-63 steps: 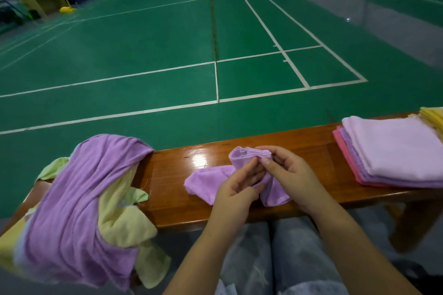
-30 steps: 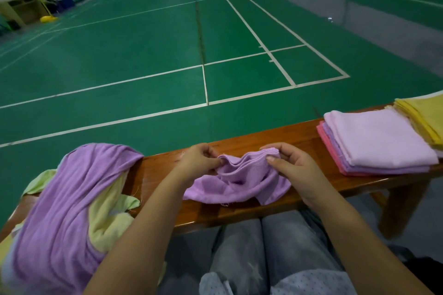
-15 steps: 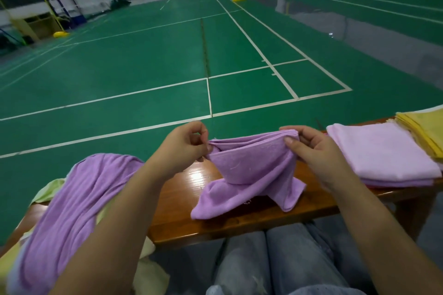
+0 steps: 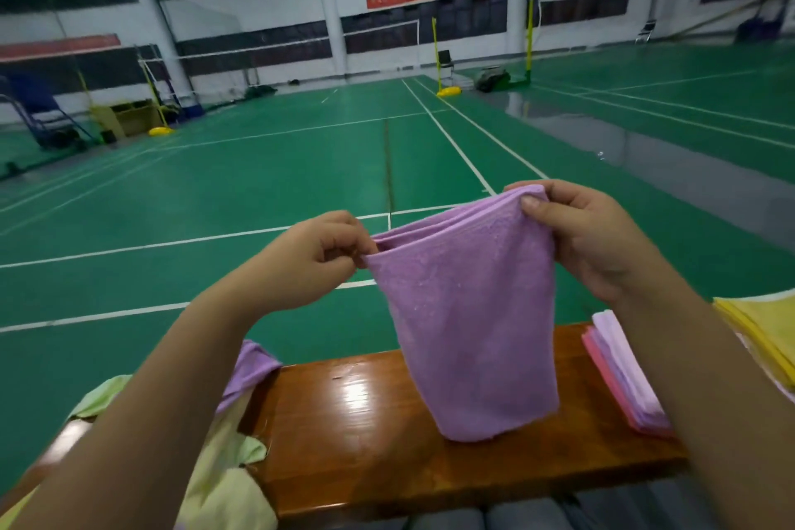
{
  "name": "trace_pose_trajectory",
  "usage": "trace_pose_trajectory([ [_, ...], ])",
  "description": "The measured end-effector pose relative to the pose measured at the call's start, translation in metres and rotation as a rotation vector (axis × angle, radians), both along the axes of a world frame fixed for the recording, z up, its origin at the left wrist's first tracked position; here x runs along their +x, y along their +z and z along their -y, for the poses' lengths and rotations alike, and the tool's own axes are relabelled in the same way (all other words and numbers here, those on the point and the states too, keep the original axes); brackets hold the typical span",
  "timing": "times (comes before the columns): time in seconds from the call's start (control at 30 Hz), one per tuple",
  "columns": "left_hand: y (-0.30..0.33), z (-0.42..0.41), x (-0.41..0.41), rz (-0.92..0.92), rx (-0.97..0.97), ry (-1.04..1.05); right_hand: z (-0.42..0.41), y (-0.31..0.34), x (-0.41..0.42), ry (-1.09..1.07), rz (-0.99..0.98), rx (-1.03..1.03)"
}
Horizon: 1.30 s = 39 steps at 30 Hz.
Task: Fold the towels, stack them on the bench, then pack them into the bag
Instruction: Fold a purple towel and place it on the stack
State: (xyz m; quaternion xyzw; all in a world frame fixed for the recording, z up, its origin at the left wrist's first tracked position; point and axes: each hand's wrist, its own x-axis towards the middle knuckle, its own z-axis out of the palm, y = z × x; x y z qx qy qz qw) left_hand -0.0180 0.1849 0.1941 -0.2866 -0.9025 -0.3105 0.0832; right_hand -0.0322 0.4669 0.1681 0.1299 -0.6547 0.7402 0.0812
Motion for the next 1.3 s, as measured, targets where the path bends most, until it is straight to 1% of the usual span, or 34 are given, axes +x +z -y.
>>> trace_pose_trajectory([
  [0.1, -0.001, 0.006, 0.002, -0.103, -0.038, -0.043, -0.001, 0.005, 0.004, 0.01, 0.013, 0.021],
  [0.2, -0.003, 0.008, 0.002, -0.2, -0.03, -0.049, 0.001, 0.003, 0.009, -0.004, 0.039, 0.051],
  [0.3, -0.006, 0.008, 0.002, -0.276, -0.03, -0.007, 0.002, 0.001, 0.014, -0.017, 0.036, 0.092],
  [0.33, -0.006, 0.007, 0.003, -0.288, -0.002, 0.014, 0.002, 0.001, 0.016, -0.026, 0.027, 0.104],
  [0.43, -0.007, 0.003, 0.004, -0.233, 0.158, 0.094, 0.003, 0.003, 0.019, -0.015, 0.03, 0.073],
  [0.53, -0.009, -0.002, 0.005, -0.144, 0.267, 0.167, 0.003, 0.005, 0.019, 0.043, 0.072, 0.01],
  [0.57, -0.01, -0.004, 0.008, -0.101, 0.348, 0.157, 0.001, 0.004, 0.02, 0.076, 0.087, -0.004],
  [0.63, -0.01, -0.005, 0.015, -0.008, 0.546, 0.066, -0.005, 0.002, 0.024, 0.164, 0.083, -0.026],
  [0.67, -0.009, -0.005, 0.019, 0.013, 0.597, 0.033, -0.009, 0.002, 0.026, 0.212, 0.069, -0.025],
  [0.73, -0.006, -0.004, 0.026, 0.011, 0.547, 0.045, -0.014, 0.003, 0.029, 0.27, 0.042, -0.003],
  [0.83, -0.002, 0.0, 0.023, 0.007, 0.305, 0.168, -0.016, 0.006, 0.024, 0.294, 0.057, 0.016],
  [0.9, -0.005, 0.001, 0.013, 0.054, 0.172, 0.224, -0.013, 0.003, 0.014, 0.294, 0.111, 0.039],
  [0.97, -0.012, 0.001, -0.003, 0.107, 0.127, 0.262, -0.008, -0.003, -0.001, 0.281, 0.183, 0.078],
  [1.0, -0.017, 0.001, -0.012, 0.135, 0.149, 0.283, -0.004, -0.006, -0.008, 0.256, 0.209, 0.104],
  [1.03, -0.021, 0.0, -0.02, 0.176, 0.217, 0.295, 0.0, -0.007, -0.015, 0.216, 0.225, 0.13],
  [1.1, -0.026, -0.003, -0.033, 0.26, 0.458, 0.268, 0.004, -0.004, -0.025, 0.138, 0.21, 0.137],
  [1.2, -0.027, -0.007, -0.039, 0.317, 0.839, 0.098, 0.003, 0.008, -0.026, 0.092, 0.107, 0.105],
  [1.27, -0.029, -0.005, -0.034, 0.348, 0.994, -0.042, -0.001, 0.011, -0.016, 0.123, 0.03, 0.102],
  [1.3, -0.031, -0.003, -0.029, 0.359, 1.015, -0.102, -0.002, 0.009, -0.01, 0.139, 0.003, 0.111],
])
